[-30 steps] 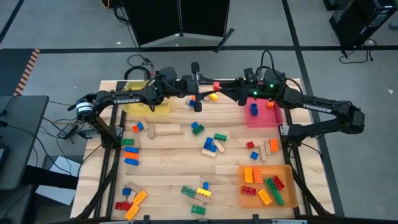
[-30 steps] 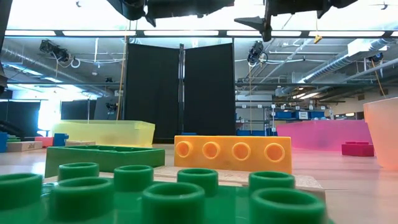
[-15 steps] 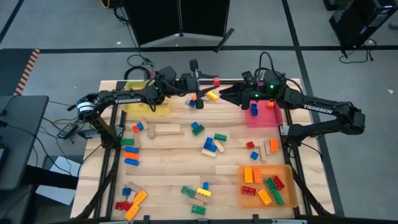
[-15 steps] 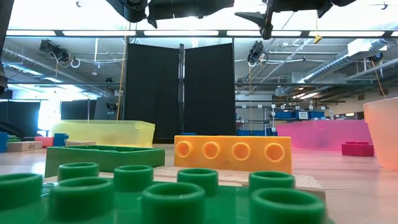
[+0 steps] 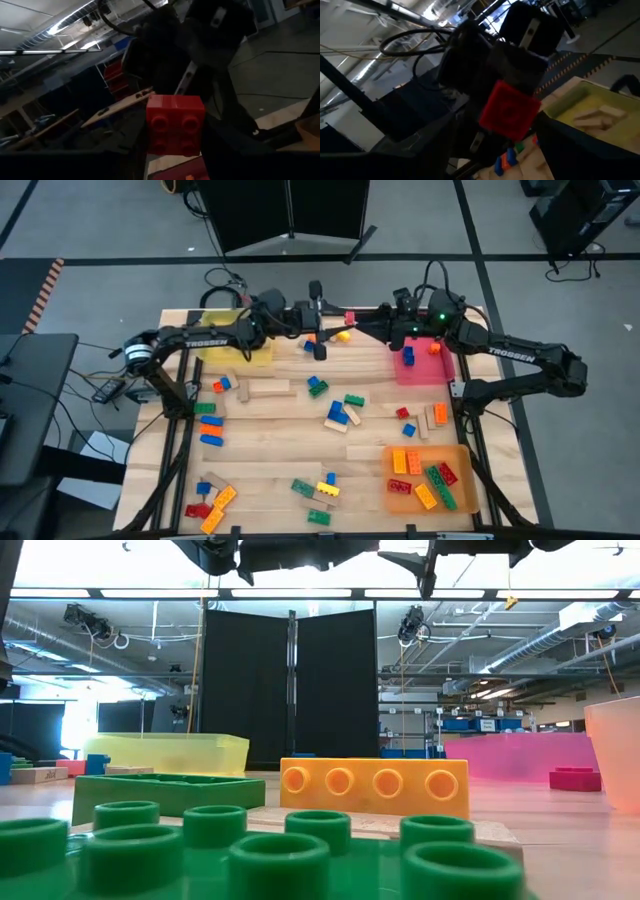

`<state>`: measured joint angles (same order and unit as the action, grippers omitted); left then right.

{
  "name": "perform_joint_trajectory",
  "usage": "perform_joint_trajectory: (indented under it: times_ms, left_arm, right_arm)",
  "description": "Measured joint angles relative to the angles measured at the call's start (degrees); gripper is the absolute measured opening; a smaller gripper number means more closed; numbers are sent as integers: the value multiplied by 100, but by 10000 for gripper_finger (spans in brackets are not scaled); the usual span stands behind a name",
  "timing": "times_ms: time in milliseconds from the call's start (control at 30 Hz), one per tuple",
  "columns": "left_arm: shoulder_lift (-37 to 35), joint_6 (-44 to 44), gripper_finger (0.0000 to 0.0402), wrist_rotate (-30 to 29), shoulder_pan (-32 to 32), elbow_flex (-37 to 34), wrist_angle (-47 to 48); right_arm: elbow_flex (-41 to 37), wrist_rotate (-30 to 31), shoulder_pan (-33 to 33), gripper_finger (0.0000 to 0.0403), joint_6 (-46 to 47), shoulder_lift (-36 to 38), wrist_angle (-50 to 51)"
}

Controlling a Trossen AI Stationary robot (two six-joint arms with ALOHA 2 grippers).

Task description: Sort blocks by size

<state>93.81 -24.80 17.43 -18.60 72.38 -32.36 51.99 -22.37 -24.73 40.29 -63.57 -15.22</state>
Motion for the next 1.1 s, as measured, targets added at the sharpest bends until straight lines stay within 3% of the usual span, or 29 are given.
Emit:
perform_joint_trajectory:
  times_ms: [700,1100]
  left_arm:
    - [322,-42,152,-232,184,152,-136]
    - [372,-72,152,-248,184,161,-54]
  right_arm:
    - [0,-24,-96,270,-44,-4,249]
    - [-2,-30,-98,210,-155,-9,503]
